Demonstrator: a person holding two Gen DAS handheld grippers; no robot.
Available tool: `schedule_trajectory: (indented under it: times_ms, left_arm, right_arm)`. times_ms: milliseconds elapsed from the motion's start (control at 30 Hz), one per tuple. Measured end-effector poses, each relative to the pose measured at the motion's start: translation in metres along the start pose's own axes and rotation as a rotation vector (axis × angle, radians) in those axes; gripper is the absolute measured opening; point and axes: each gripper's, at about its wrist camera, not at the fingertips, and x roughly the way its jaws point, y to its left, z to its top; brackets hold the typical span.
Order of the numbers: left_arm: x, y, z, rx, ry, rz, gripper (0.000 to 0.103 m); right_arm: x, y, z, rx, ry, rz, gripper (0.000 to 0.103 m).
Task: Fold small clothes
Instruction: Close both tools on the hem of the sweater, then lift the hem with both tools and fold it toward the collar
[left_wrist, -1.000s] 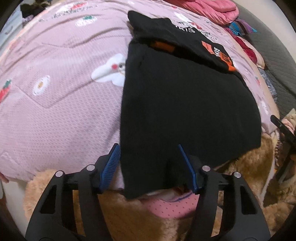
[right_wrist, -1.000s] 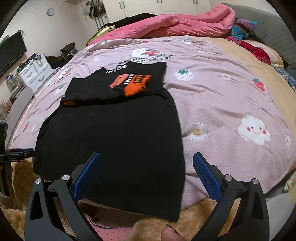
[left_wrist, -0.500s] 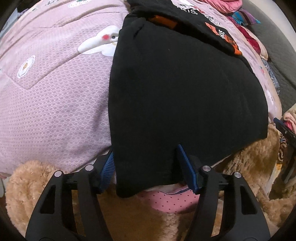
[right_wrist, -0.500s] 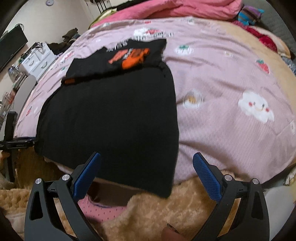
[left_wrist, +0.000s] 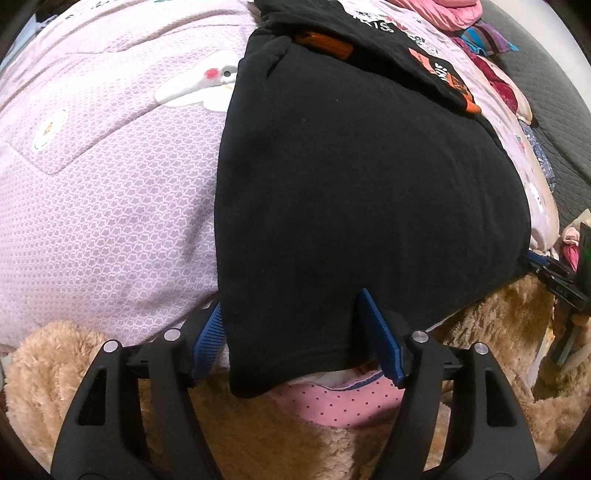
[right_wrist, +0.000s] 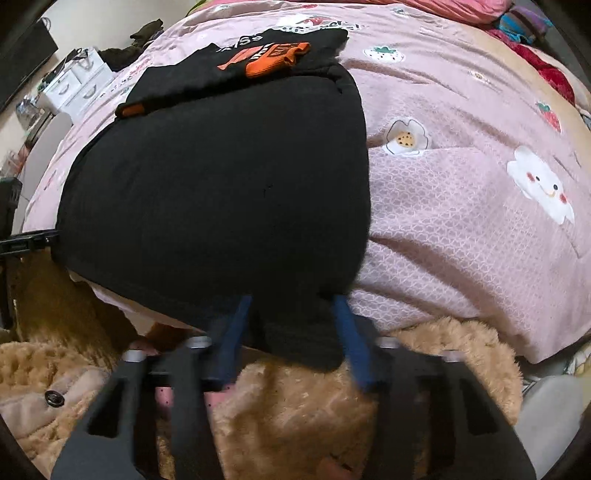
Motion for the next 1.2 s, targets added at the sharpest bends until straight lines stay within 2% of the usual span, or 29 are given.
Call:
schedule_trajectory:
  times_ms: [67, 133, 200, 233, 333, 400, 433, 467, 533, 633, 667, 767, 833, 867, 900, 933, 1033, 1200]
  left_arm:
    - [0.0, 0.0, -0.001, 0.0, 0.0, -0.003, 0.063]
    - [0.0, 0.0, -0.001, -0.002, 0.001, -0.005, 0.065]
    - [0.001, 0.0, -0.001, 0.005, 0.004, -0.003, 0.066]
    - [0.001, -0.001, -0.002, 0.01, 0.006, 0.0, 0.067]
    - [0.002, -0.002, -0.003, 0.023, 0.018, 0.004, 0.067]
    - [0.002, -0.001, -0.002, 0.02, 0.018, 0.002, 0.067]
    - [0.002, -0.001, -0.002, 0.017, 0.018, 0.001, 0.067]
    - [0.002, -0.002, -0.001, 0.013, 0.018, -0.002, 0.067]
    - [0.001, 0.0, -0.001, 0.005, 0.019, -0.012, 0.067]
    - [0.001, 0.001, -0.001, 0.0, 0.025, -0.021, 0.067]
    - [0.001, 0.001, -0.001, 0.001, 0.025, -0.021, 0.067]
    - [-0.001, 0.005, -0.001, -0.032, 0.019, 0.001, 0.049]
    - [-0.005, 0.008, -0.001, -0.052, 0.011, -0.014, 0.028]
    - [-0.006, 0.009, -0.001, -0.056, 0.009, -0.018, 0.021]
    - [-0.007, 0.011, -0.002, -0.062, 0.005, -0.026, 0.009]
    - [-0.009, 0.012, -0.003, -0.073, -0.006, -0.043, 0.004]
    - [-0.023, 0.01, -0.003, -0.075, -0.056, -0.057, 0.002]
    - [-0.067, 0.009, 0.014, -0.085, -0.187, -0.108, 0.002]
  right_arm:
    - [-0.004, 0.0, -0.002, -0.015, -0.015, 0.003, 0.011]
    - [-0.006, -0.003, -0.003, -0.016, -0.014, 0.009, 0.011]
    - [-0.005, -0.007, -0.003, -0.01, 0.008, -0.049, 0.027]
    - [-0.004, -0.01, -0.003, 0.004, 0.021, -0.064, 0.045]
    - [-0.002, -0.006, -0.003, -0.033, 0.031, -0.045, 0.047]
    - [0.001, -0.003, -0.003, -0.042, 0.036, -0.033, 0.035]
    - [0.004, 0.0, -0.002, -0.037, 0.043, -0.008, 0.016]
    - [0.004, 0.003, 0.0, -0.037, 0.037, 0.011, 0.012]
    - [-0.006, 0.009, 0.003, -0.049, -0.013, 0.072, 0.007]
    - [-0.037, 0.013, 0.012, -0.037, -0.15, 0.206, 0.007]
    - [-0.047, 0.014, 0.016, -0.033, -0.194, 0.227, 0.007]
    - [-0.073, 0.009, 0.03, 0.005, -0.295, 0.255, 0.007]
    - [-0.084, 0.006, 0.037, 0.026, -0.347, 0.244, 0.007]
    - [-0.087, 0.004, 0.04, 0.034, -0.366, 0.24, 0.007]
    - [-0.089, 0.002, 0.044, 0.046, -0.384, 0.241, 0.007]
    - [-0.091, 0.0, 0.045, 0.056, -0.393, 0.243, 0.007]
    - [-0.094, -0.016, 0.047, 0.074, -0.408, 0.238, 0.007]
    - [-0.098, -0.017, 0.05, 0.097, -0.435, 0.222, 0.007]
